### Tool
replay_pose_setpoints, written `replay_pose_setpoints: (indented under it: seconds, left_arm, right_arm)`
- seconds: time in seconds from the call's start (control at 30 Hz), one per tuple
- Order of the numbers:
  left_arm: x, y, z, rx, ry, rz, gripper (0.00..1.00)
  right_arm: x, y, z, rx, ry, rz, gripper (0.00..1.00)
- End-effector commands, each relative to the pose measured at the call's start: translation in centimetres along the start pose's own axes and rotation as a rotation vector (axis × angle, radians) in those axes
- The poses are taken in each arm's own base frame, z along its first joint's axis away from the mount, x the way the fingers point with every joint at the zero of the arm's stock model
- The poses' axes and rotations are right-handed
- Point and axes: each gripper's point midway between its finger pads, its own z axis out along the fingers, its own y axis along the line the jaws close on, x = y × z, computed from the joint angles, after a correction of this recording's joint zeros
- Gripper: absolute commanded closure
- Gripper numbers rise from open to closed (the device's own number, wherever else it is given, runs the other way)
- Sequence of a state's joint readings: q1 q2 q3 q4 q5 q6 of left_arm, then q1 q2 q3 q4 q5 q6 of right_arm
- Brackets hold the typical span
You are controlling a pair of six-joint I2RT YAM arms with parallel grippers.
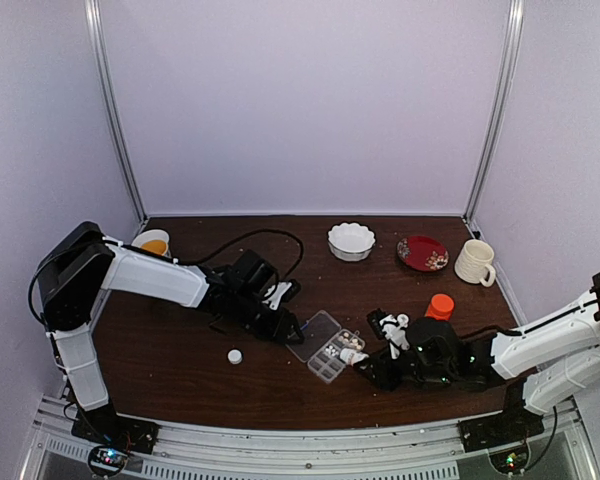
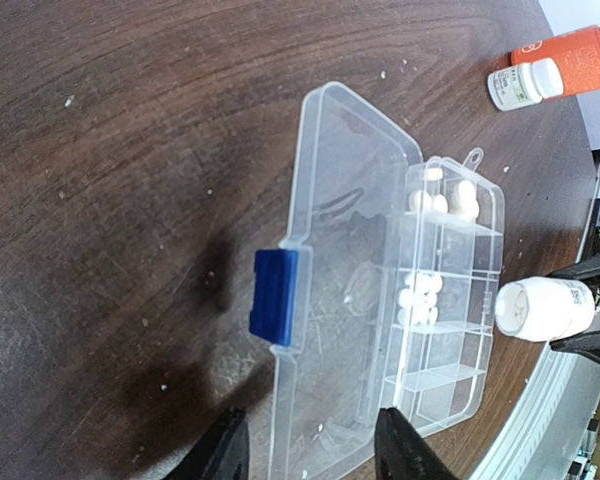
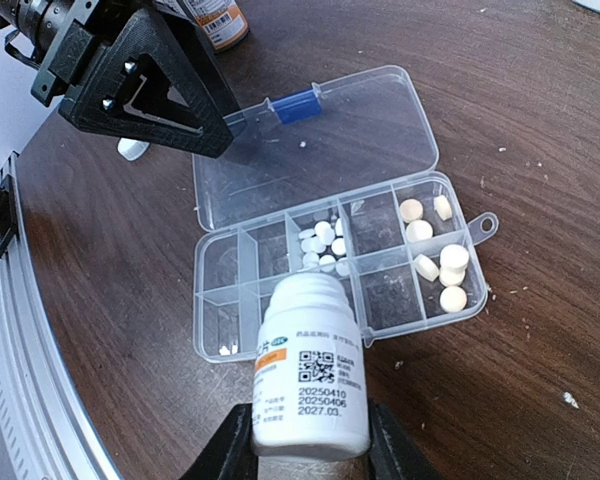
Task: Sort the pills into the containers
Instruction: Pour the pill into the compartment of the pill container.
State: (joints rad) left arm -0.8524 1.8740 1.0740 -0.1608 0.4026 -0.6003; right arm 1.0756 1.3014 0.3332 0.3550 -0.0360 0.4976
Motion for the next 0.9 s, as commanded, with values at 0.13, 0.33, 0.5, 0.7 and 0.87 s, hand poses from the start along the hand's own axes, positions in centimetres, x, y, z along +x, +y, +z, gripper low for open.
replay_pose_setpoints:
  seconds: [0.13,0.33,0.5,0.7,0.87]
  left_arm:
    - [-1.5,-0.7,-1.5,-0.009,-0.047,0.032,0.54]
    - [-1.6,-0.9,-2.2,-0.024,-0.054,0.041,0.54]
    - [-1.8,-1.1,-3.0,-0.034,-0.067,0.049,0.54]
    - [-2.0,-1.3,-3.9,-0.049,-0.076,0.056,0.54]
    - [-1.9,-1.5,-4.4,-0.057,-0.078,0.06,0.54]
  right_arm:
    - [-0.8,0.2,-0.5,-0.016,-0.041,0.012,1.0]
    - [-0.9,0.3,-0.6,-0.027,-0.05,0.013,1.0]
    - [-0.9,0.7,-0.4,-0.04,-0.034,0.004,1.0]
    - [-1.0,0.8,-0.4,-0.037,-0.03,-0.007,1.0]
    - [-1.0,0.3,-0.3,-0.006,-0.019,-0.012,1.0]
